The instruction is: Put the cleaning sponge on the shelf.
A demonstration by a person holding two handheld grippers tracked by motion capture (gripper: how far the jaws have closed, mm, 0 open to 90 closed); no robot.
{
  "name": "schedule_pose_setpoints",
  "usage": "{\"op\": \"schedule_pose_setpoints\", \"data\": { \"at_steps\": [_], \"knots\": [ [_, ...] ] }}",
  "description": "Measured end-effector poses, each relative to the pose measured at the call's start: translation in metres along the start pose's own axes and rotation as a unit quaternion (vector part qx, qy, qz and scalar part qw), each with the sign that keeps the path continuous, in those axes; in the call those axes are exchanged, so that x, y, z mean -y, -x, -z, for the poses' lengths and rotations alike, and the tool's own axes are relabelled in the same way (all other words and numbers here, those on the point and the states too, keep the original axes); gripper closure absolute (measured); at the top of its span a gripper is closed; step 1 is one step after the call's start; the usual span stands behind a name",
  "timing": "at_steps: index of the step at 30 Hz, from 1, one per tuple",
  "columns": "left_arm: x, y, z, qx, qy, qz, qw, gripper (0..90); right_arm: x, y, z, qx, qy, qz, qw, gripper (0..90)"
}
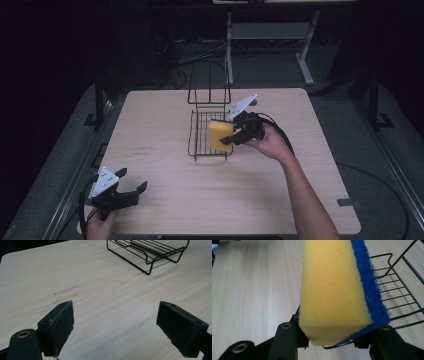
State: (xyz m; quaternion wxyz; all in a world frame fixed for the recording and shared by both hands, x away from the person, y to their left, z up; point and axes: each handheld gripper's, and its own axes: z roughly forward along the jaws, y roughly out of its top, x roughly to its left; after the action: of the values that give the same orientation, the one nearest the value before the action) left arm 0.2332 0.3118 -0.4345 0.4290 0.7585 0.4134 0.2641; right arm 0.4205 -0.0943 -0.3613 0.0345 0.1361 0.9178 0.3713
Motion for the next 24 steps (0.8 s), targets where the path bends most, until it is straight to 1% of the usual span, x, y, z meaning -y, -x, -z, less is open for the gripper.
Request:
{"op": "schedule_pose_setpoints", "data": {
  "at_steps": [2,4,6,7,8,10,11,12,15,18,21,24],
  "knots": [
    [0.000,0.000,0.000,0.001,0.000,0.000,1.0000,13.8,0.000,0.004,-0.002,0.003,-0.005,-0.001,1.0000,56.1],
    [0.000,0.000,0.000,0.002,0.000,0.000,1.0000,13.8,-0.001,0.008,-0.005,0.000,-0.006,-0.001,1.0000,56.1],
    [0.000,0.000,0.000,0.002,0.000,0.000,1.0000,13.8,-0.002,0.013,-0.008,-0.001,-0.007,-0.007,1.0000,56.1],
    [0.000,0.000,0.000,0.002,0.000,0.000,1.0000,13.8,-0.002,0.013,-0.008,-0.001,-0.007,-0.007,1.0000,56.1],
    [0.000,0.001,0.000,0.003,0.000,0.000,1.0000,13.8,-0.003,0.017,-0.010,-0.002,-0.010,-0.009,0.9999,56.1],
    [0.000,0.001,0.000,0.004,0.000,0.000,1.0000,13.8,-0.003,0.018,-0.011,0.000,-0.008,-0.006,1.0000,56.1],
    [0.000,0.001,0.000,0.004,0.000,-0.001,1.0000,13.8,-0.003,0.019,-0.012,-0.002,-0.003,-0.009,1.0000,56.1],
    [0.000,0.001,0.000,0.003,0.000,-0.001,1.0000,13.8,-0.003,0.022,-0.015,-0.004,-0.006,-0.015,0.9999,56.1],
    [0.000,0.000,0.000,0.002,0.000,-0.002,1.0000,13.8,-0.004,0.024,-0.018,-0.003,-0.010,-0.015,0.9998,56.1],
    [0.000,0.001,0.000,0.002,0.000,-0.001,1.0000,13.8,-0.006,0.030,-0.022,-0.002,-0.014,-0.020,0.9997,56.1],
    [0.000,0.001,0.000,0.002,0.000,-0.001,1.0000,13.8,-0.008,0.032,-0.024,-0.002,-0.015,-0.021,0.9997,56.1],
    [0.000,0.001,0.000,0.002,-0.001,-0.003,1.0000,13.8,-0.009,0.036,-0.029,0.002,-0.017,-0.014,0.9997,56.0]
  ]
}}
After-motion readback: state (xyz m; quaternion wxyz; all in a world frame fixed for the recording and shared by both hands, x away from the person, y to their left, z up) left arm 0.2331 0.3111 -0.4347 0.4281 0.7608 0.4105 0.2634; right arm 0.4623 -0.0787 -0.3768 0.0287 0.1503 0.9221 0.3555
